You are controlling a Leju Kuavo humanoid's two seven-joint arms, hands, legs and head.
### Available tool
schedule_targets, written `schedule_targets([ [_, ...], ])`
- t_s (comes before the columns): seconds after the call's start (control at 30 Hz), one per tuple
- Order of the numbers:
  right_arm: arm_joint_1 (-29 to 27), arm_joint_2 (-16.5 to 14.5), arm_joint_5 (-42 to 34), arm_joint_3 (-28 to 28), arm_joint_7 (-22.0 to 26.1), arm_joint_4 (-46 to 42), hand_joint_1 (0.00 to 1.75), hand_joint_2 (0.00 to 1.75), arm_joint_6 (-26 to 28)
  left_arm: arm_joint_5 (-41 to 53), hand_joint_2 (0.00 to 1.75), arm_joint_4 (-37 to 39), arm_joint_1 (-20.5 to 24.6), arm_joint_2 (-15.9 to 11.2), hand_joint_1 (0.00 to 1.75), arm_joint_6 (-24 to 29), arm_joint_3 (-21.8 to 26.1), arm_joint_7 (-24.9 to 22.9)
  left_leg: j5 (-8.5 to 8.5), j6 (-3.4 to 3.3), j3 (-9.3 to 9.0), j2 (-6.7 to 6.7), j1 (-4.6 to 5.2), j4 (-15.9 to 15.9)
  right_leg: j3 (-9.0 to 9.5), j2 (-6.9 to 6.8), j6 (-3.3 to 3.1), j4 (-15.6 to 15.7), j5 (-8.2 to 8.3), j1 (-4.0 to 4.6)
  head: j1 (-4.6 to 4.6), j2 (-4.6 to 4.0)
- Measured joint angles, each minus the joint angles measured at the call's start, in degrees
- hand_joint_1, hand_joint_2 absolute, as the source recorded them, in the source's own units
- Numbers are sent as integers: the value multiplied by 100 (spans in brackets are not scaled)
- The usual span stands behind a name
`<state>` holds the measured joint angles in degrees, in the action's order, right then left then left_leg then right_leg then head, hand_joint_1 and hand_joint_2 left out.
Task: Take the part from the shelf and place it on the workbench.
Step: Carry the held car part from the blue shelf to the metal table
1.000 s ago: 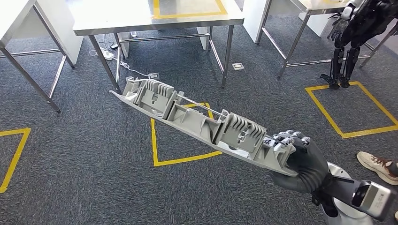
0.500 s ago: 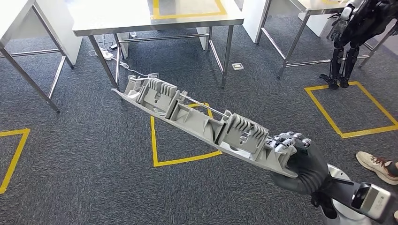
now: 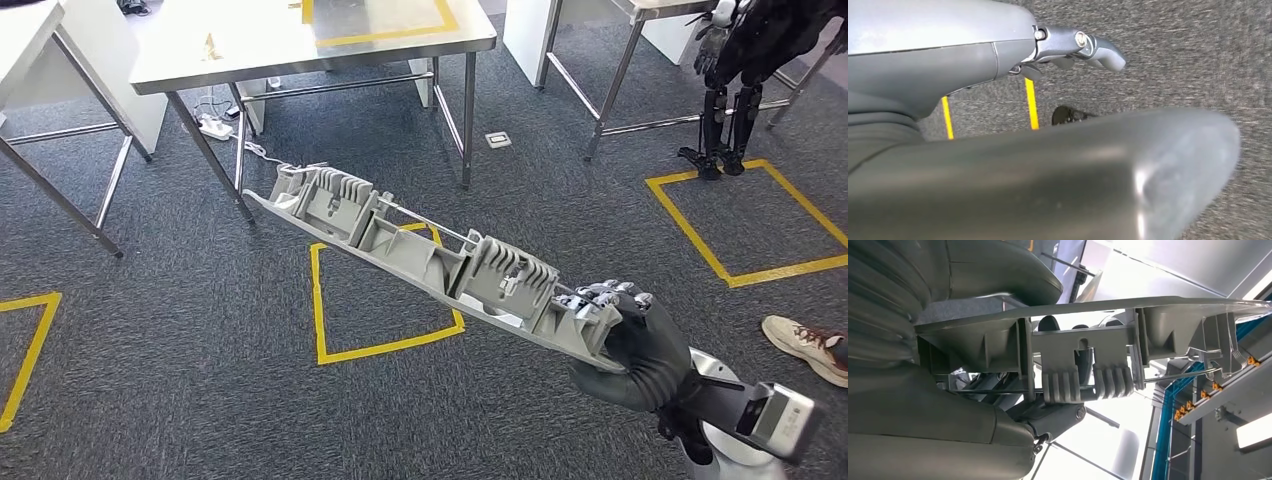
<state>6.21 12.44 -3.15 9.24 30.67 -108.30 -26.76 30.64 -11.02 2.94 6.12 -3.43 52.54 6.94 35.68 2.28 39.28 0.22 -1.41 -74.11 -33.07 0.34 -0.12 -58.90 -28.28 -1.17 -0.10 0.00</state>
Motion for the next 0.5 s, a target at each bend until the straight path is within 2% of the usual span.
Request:
schedule_targets([
  [0.03,-4,-2,1,1,-2,0,175,175,-1,0,0,0,-6,-2,0,0,0,-4,-48,-20,118,-1,11,-126,30,9,-9,-1,-25,16,-5,0],
  [0.07,-6,-2,-1,1,-3,0,175,175,-1,0,0,0,-9,-2,0,0,0,-8,-217,-49,123,-3,23,-15,69,21,-9,-2,-54,30,-9,0],
  [0.13,-4,-2,-15,1,-4,0,175,175,-2,0,0,0,-10,-6,0,0,0,-8,-703,-135,-124,-23,58,702,161,40,6,-2,-124,46,-15,0],
  [0.17,2,-2,-34,1,-5,1,175,175,-3,1,0,1,-9,-8,0,0,0,-9,-863,-174,-269,-38,77,1065,190,51,28,-9,-160,62,-16,0],
  [0.2,7,-2,-55,1,-7,1,175,175,-5,1,0,1,-7,-12,0,1,0,-13,-940,-201,-363,-51,95,1306,202,59,54,-12,-186,66,-16,0],
  [0.27,15,-2,-101,1,-28,2,175,175,-8,2,0,1,-5,-15,0,2,0,-23,-908,-233,-409,-62,125,1431,198,76,125,1,-208,67,-15,0],
  [0.33,20,0,-139,2,-71,1,175,175,-8,2,0,-1,-4,-11,0,4,1,-31,-901,-289,-443,-61,111,1473,215,68,197,-1,-241,54,-14,0],
  [0.37,28,2,-154,2,-93,1,175,175,-8,2,0,-2,-2,-9,0,8,2,-32,-897,-323,-479,-58,96,1505,177,54,228,-111,-304,52,-4,0],
  [0.4,39,4,-163,3,-112,2,175,175,-5,2,0,-2,1,-8,0,11,2,-32,-890,-354,-519,-54,80,1534,71,40,255,-338,-410,49,7,0],
  [0.43,45,7,-162,3,-126,4,175,175,-1,2,0,-3,2,-8,0,13,2,-32,-871,-376,-548,-50,79,1545,-111,26,275,-679,-547,44,19,0],
  [0.5,47,10,-131,3,-145,18,175,175,22,2,0,-2,1,-7,0,15,2,-32,-822,-397,-591,-42,82,1543,-578,19,305,-1406,-763,37,33,0],
])
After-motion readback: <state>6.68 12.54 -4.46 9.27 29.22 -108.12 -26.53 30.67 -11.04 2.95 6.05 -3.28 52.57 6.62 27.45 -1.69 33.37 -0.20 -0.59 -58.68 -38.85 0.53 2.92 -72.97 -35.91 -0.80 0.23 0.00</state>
